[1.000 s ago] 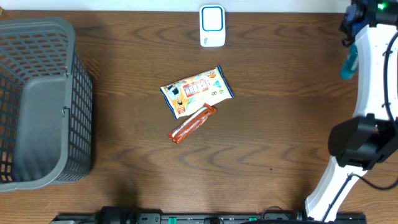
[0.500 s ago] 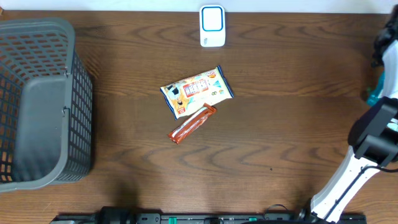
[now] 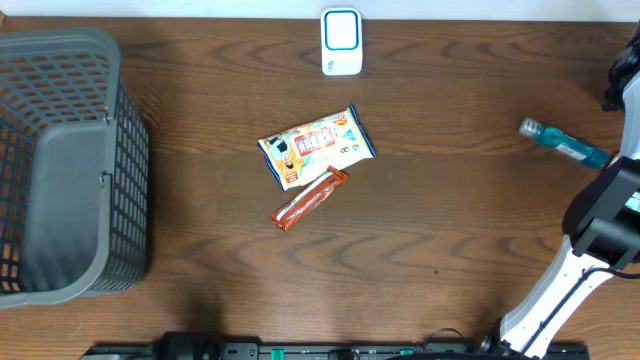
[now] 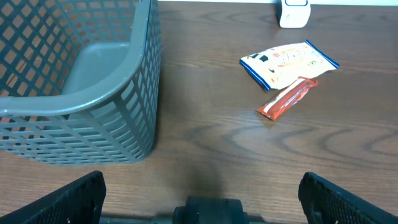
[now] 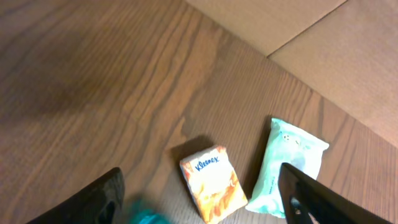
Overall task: Scan the item barcode
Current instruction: 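Carry the bottle to the right table edge and release it, then move the right gripper left onto the snack bag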
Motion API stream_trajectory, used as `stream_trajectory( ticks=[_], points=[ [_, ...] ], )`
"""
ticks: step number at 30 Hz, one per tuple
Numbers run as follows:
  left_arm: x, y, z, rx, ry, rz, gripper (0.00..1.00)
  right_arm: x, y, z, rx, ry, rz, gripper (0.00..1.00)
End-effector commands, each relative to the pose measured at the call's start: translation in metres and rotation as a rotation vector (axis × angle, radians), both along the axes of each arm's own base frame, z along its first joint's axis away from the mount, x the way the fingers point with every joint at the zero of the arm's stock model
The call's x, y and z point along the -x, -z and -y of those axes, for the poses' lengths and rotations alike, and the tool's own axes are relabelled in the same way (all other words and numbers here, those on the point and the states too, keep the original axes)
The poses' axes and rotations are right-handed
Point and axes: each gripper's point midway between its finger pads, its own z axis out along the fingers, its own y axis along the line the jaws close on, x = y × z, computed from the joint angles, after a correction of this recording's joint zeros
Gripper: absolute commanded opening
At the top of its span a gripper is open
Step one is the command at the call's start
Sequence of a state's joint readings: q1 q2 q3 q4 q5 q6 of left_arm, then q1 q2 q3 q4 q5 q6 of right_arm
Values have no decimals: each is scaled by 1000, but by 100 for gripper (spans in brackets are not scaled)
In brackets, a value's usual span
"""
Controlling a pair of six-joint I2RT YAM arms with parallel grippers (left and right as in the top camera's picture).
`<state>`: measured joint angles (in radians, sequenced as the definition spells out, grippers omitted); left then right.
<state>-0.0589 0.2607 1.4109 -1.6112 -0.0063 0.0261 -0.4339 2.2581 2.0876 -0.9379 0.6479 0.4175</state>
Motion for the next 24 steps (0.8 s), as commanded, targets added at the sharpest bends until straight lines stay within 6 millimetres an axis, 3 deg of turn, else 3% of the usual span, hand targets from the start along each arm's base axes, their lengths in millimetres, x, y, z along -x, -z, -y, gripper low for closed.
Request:
stream_trajectory(
  ticks=[1, 4, 8, 10, 12, 16, 19, 24],
  points=[
    [9, 16, -2, -7, -11, -81, 99, -2, -28, -7, 22, -7, 44, 78],
    [9, 16, -2, -7, -11, -81, 99, -11, -36, -26, -34, -61, 87, 84],
    [9, 16, -2, -7, -11, -81, 99, -42, -50, -85, -258, -251, 240, 91],
    [9, 16, -2, -7, -11, -81, 99, -60, -56, -134, -451, -395, 328, 91],
    [9, 16, -2, -7, -11, -81, 99, -72, -62, -196, -685, -551, 389, 93],
    [9, 16, -2, -7, -11, -81, 99, -67, -64, -317, -1087, -782, 383, 97],
    [9, 16, -2, -7, -11, -81, 99, -56, -54, -384, -1218, -879, 308, 99],
    [9, 16, -2, -7, -11, -81, 100, -27, -19, -498, -1276, -1055, 150, 99]
  ],
)
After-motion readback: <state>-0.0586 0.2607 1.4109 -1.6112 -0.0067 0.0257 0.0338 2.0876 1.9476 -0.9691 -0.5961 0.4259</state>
